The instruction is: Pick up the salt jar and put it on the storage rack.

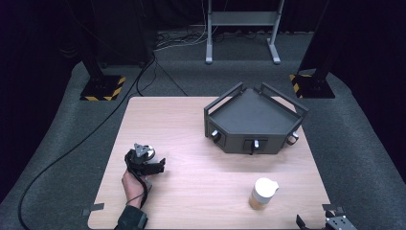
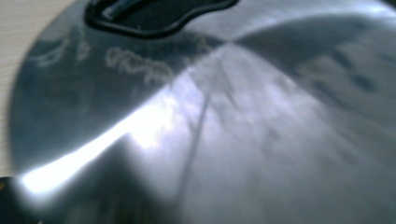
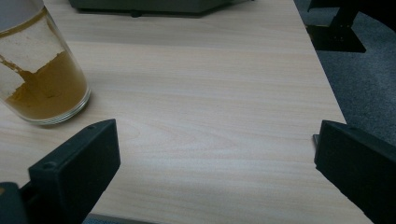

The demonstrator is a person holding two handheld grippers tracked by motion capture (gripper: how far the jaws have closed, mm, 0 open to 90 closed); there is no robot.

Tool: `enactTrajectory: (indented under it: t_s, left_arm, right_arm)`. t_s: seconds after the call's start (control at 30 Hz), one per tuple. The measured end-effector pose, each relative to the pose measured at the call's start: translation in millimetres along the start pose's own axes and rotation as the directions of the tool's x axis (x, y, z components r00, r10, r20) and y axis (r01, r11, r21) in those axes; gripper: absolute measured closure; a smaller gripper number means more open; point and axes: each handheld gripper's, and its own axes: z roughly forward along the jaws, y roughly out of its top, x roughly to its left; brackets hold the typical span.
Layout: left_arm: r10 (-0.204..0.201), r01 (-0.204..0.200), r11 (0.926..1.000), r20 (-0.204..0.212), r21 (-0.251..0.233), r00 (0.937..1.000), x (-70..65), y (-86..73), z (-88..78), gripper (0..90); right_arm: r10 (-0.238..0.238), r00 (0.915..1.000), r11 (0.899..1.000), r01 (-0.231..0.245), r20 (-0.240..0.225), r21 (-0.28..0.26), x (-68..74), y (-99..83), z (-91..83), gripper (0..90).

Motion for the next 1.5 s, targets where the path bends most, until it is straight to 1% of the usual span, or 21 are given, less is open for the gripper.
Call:
enactTrajectory:
  t_s: [0.03, 0.07, 0.1, 0.17, 0.2, 0.37, 0.5, 0.63, 0.77, 0.9, 1.03, 1.17, 1.3, 1.5]
  left_arm:
    - [-0.013, 0.013, 0.9999, 0.002, 0.001, 0.9999, 1.5, 0.0, 2.6, 10.2]
    - [-0.027, 0.027, 0.9996, 0.013, -0.001, 0.9996, 4.6, -1.1, 4.9, 19.2]
    - [-0.034, 0.034, 0.9994, 0.024, -0.008, 0.9991, 7.8, -3.1, 6.5, 25.7]
    - [-0.024, 0.024, 0.9996, 0.0, -0.014, 0.9997, 3.8, -4.2, 6.9, 31.1]
    - [-0.021, 0.021, 0.9996, 0.0, -0.018, 0.9998, 3.8, -5.2, 7.0, 31.8]
    - [-0.039, 0.039, 0.9987, 0.006, -0.033, 0.9992, 5.9, -8.6, 6.4, 32.0]
    - [-0.036, 0.037, 0.9989, 0.011, -0.031, 0.9993, 7.2, -7.9, 6.1, 32.1]
    - [-0.038, 0.038, 0.9987, 0.004, -0.034, 0.9993, 5.9, -6.9, 4.4, 32.2]
    - [-0.039, 0.039, 0.9985, 0.01, -0.038, 0.9992, 7.5, -4.3, 1.5, 32.2]
    - [-0.036, 0.037, 0.9983, 0.017, -0.046, 0.9992, 8.0, -2.8, -2.0, 32.1]
    - [-0.031, 0.032, 0.9986, 0.024, -0.041, 0.9992, 7.7, 0.3, -4.2, 32.1]
    - [-0.028, 0.029, 0.9986, 0.031, -0.043, 0.9991, 6.8, 2.5, -5.1, 32.1]
    - [-0.016, 0.017, 0.9992, 0.034, -0.037, 0.9993, 4.3, 7.5, -5.6, 32.1]
    - [-0.014, 0.016, 0.999, 0.049, -0.041, 0.9987, 2.3, 11.4, -5.2, 32.1]
  right_arm:
    - [0.0, 1.0, 1.0, 0.0, 0.0, 0.0, -0.1, -0.1, 0.1, 0.0]
    - [0.0, 1.0, 1.0, 0.0, 0.0, 0.0, 0.0, -0.2, 0.2, 0.0]
    - [-0.001, 1.0, 1.0, 0.001, -0.001, 0.0, -0.1, -0.2, 0.4, 0.0]
    - [-0.003, 1.0, 1.0, 0.003, -0.002, 0.0, -0.2, -0.2, 0.2, 0.0]
    - [-0.001, 1.0, 1.0, 0.001, -0.002, -0.002, -0.3, -0.4, 0.0, 0.0]
    - [0.0, 1.0, 1.0, 0.0, -0.002, -0.002, -0.4, -0.3, -0.4, 0.0]
    - [-0.002, 1.0, 1.0, 0.002, -0.001, -0.006, -0.5, -0.4, -1.4, 0.0]
    - [0.001, 1.0, 1.0, -0.001, 0.001, -0.009, -1.1, -0.8, -2.1, 0.0]
    - [0.004, 1.0, 1.0, -0.004, 0.005, -0.01, -1.8, -1.1, -2.6, 0.0]
    - [0.005, 1.0, 1.0, -0.005, 0.005, -0.01, -2.0, -1.1, -2.8, 0.0]
    - [0.003, 1.0, 1.0, -0.003, 0.003, -0.009, -1.9, -0.9, -2.8, 0.0]
    - [0.005, 1.0, 1.0, -0.005, 0.005, -0.009, -2.2, -0.6, -3.4, 0.0]
    - [0.007, 0.9999, 1.0, -0.007, 0.008, -0.01, -2.6, -0.8, -4.1, 0.0]
    - [0.005, 0.9999, 1.0, -0.005, 0.011, -0.013, -3.2, -0.8, -5.6, 0.0]
